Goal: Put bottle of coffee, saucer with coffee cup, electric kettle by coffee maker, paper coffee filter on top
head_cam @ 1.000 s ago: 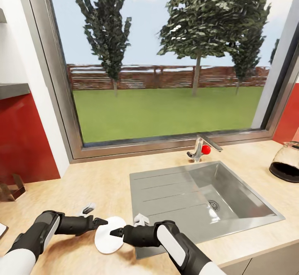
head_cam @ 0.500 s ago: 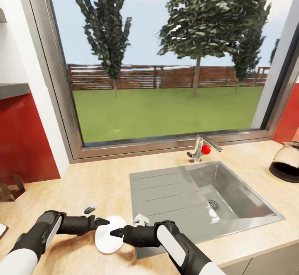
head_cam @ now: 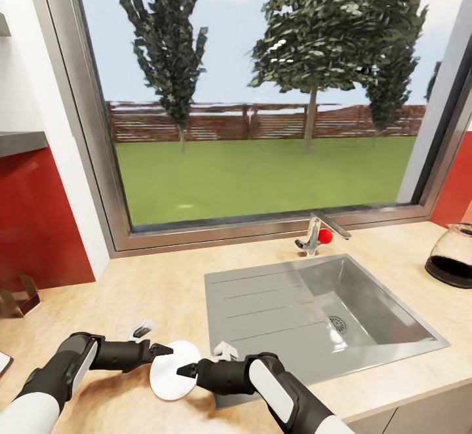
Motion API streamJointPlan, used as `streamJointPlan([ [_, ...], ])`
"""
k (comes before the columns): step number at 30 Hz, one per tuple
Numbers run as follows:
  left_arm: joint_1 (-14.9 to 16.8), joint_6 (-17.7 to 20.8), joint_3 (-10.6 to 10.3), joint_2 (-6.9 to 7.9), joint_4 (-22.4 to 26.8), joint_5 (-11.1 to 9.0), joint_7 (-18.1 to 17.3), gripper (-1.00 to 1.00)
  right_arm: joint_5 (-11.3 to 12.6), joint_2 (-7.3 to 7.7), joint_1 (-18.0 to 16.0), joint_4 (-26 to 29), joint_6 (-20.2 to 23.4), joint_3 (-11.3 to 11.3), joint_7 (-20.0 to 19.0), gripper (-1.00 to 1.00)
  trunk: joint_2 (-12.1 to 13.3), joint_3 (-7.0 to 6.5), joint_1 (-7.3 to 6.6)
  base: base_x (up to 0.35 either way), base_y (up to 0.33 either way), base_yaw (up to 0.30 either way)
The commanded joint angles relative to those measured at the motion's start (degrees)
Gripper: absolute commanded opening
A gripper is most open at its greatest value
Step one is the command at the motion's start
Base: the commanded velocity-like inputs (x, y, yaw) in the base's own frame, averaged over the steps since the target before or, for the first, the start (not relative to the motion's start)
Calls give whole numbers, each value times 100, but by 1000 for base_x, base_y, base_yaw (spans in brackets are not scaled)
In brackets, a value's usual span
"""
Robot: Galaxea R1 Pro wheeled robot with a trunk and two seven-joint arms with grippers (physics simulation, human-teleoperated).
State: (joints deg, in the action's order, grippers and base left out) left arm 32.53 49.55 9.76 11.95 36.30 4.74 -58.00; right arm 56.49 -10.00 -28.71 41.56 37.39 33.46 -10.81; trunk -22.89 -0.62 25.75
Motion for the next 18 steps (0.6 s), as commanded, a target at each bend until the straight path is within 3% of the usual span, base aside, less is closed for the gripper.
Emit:
streamJointPlan([
  [1, 0, 37, 21, -5, 1, 80, -45, 100, -84, 0, -3, -25, -21, 3, -10, 100, -3, 3, 3, 0, 0, 0],
  [18, -1, 29, 19, -116, 0, 89, -45, 100, -80, 0, -3, -104, -109, 3, -9, 100, -3, 3, 3, 0, 0, 0],
])
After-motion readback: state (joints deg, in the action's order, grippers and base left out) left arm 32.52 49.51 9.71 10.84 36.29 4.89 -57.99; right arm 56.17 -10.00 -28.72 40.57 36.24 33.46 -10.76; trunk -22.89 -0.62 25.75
